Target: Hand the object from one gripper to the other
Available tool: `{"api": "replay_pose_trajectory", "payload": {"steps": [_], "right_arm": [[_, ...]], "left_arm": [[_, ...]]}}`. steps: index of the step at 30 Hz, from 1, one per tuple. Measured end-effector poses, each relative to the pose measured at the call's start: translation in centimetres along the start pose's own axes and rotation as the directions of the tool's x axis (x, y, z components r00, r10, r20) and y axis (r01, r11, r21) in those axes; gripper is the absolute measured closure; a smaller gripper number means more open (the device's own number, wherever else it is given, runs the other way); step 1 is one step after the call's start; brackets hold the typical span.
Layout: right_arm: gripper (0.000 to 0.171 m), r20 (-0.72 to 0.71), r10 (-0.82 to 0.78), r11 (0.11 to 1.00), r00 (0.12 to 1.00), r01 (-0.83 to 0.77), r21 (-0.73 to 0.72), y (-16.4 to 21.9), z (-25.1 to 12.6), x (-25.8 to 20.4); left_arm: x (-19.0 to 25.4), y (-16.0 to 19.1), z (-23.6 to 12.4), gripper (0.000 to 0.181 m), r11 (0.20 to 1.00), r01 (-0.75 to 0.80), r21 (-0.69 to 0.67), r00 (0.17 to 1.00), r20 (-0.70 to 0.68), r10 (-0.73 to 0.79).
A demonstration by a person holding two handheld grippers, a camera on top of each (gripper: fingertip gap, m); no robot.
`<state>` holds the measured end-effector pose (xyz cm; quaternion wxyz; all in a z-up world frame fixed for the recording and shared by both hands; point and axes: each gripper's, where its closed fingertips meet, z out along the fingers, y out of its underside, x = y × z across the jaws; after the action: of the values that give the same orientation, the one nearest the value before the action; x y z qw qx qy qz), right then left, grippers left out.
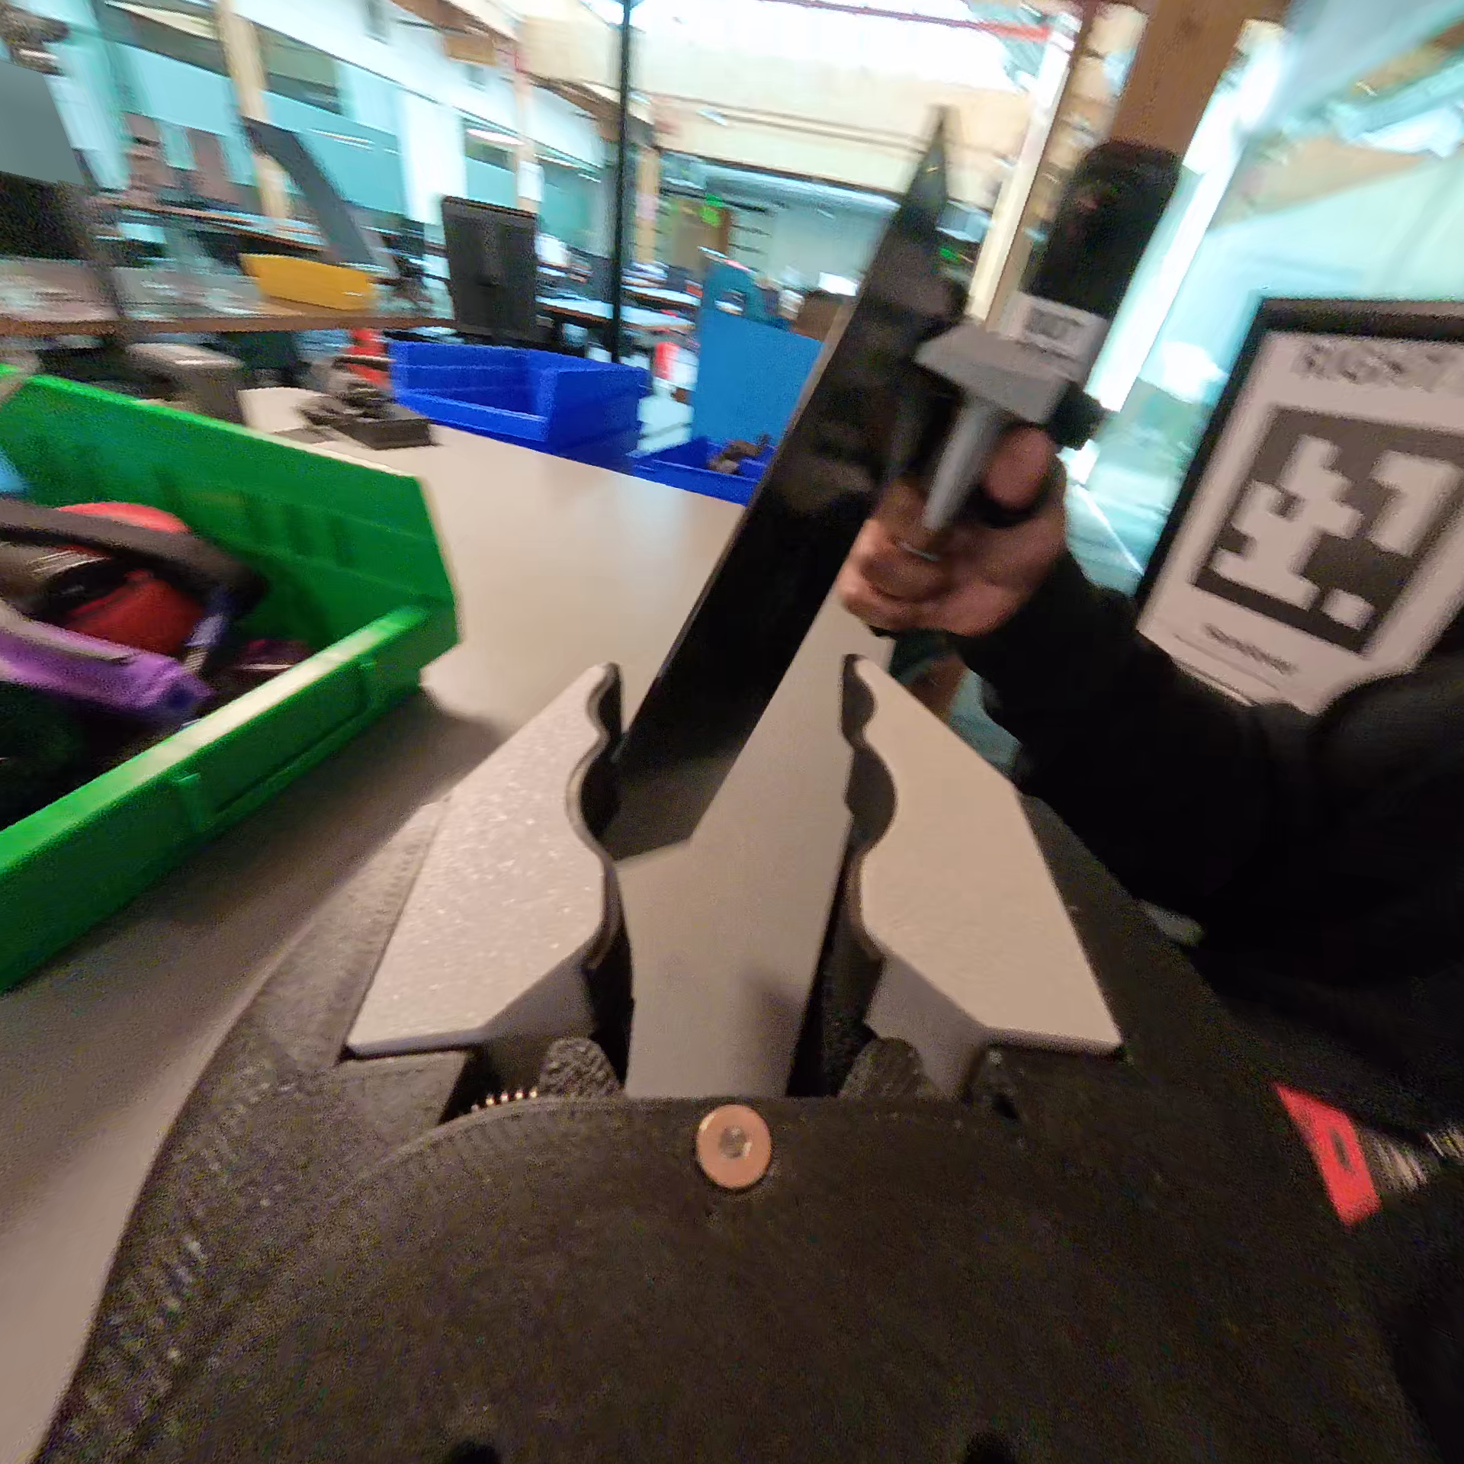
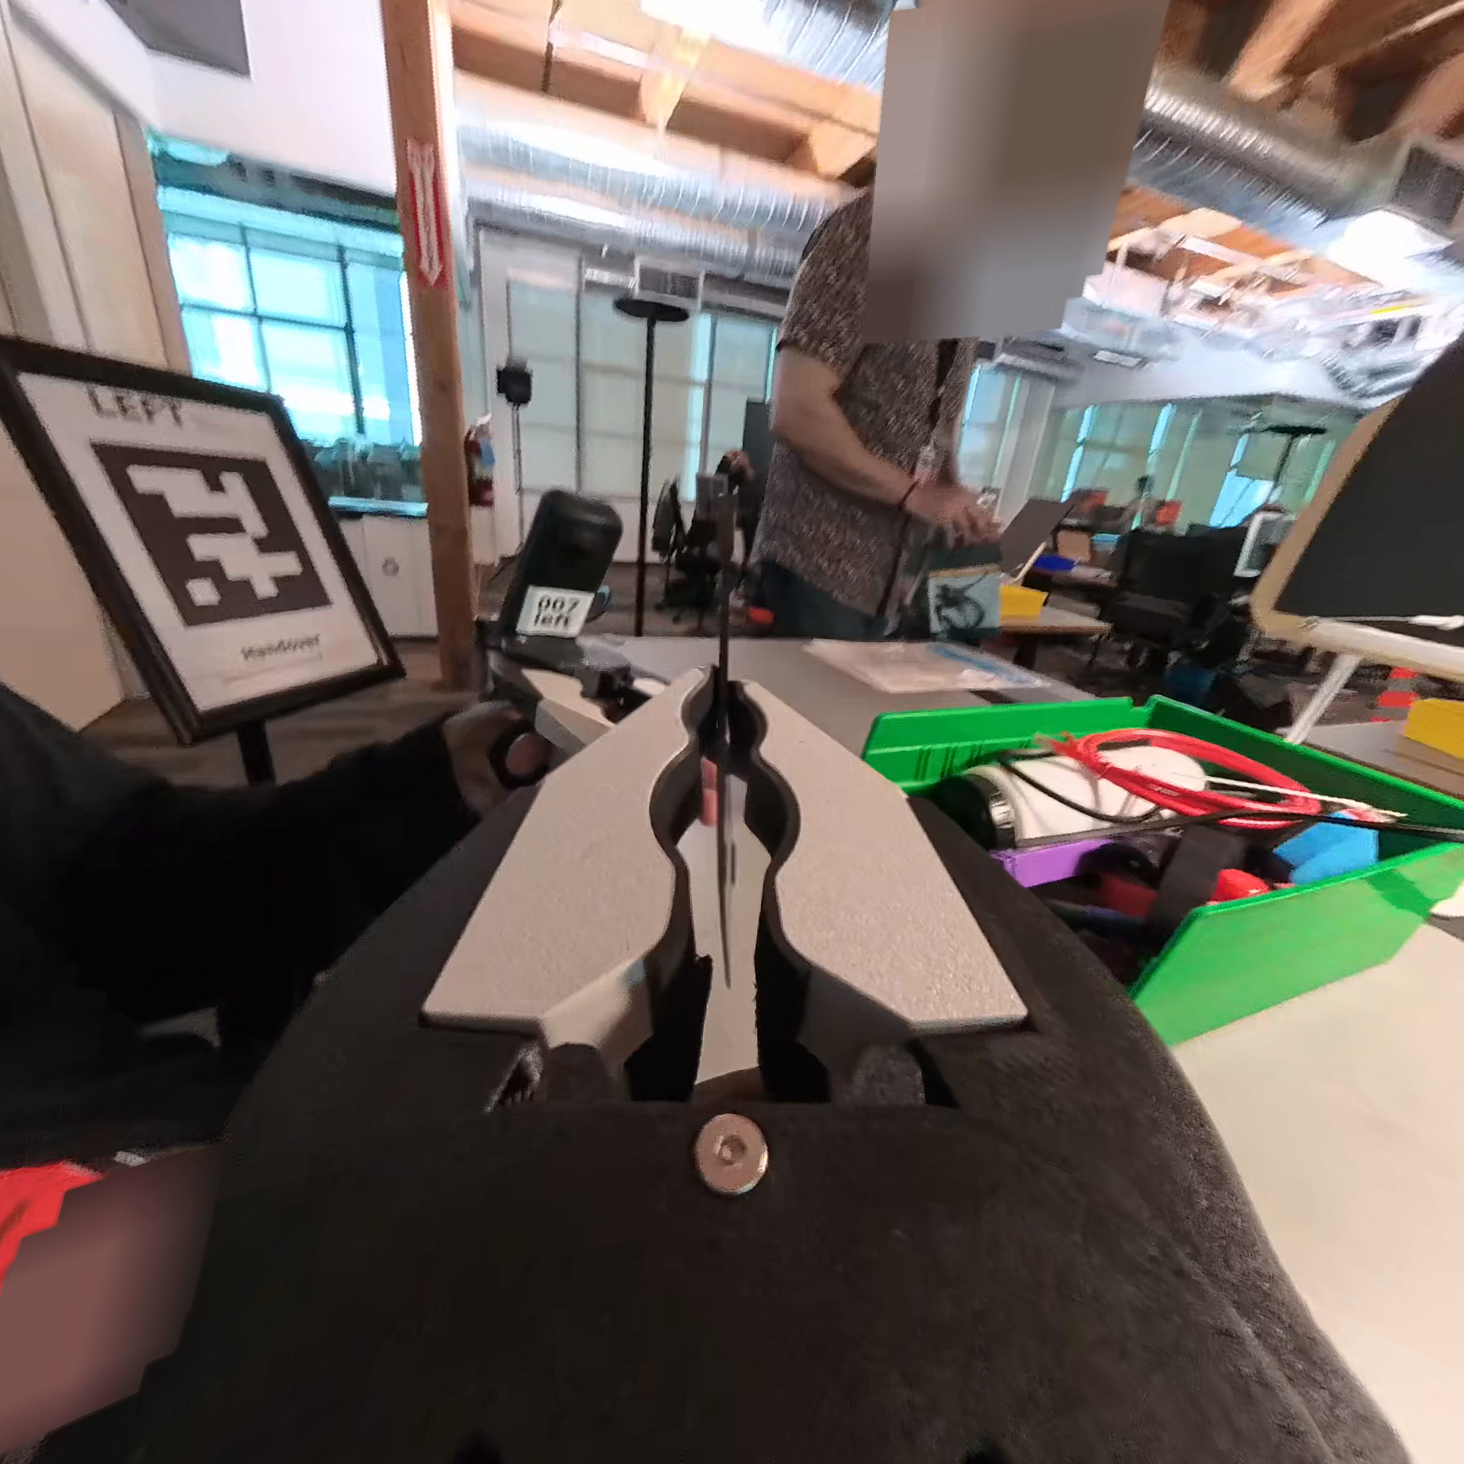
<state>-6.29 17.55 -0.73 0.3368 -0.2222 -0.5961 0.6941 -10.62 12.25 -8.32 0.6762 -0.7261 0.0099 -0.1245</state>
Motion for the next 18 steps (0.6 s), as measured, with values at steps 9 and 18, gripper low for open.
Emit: {"api": "replay_pose_trajectory", "payload": {"steps": [9, 18], "right_arm": [[0.170, -0.150, 0.162, 0.936, 0.975, -0.103, 0.336, -4.2, -3.2, 3.9], [0.169, -0.172, 0.277, 0.842, 0.945, -0.153, 0.517, -6.4, -4.7, 4.5]], "left_arm": [[-4.5, -1.5, 1.1, 0.088, 0.819, 0.483, 0.311, 0.858, 0.019, -0.513], [0.2, 0.0, 6.5, 0.081, 0.623, 0.731, 0.279, 0.681, -0.238, -0.692]]}}
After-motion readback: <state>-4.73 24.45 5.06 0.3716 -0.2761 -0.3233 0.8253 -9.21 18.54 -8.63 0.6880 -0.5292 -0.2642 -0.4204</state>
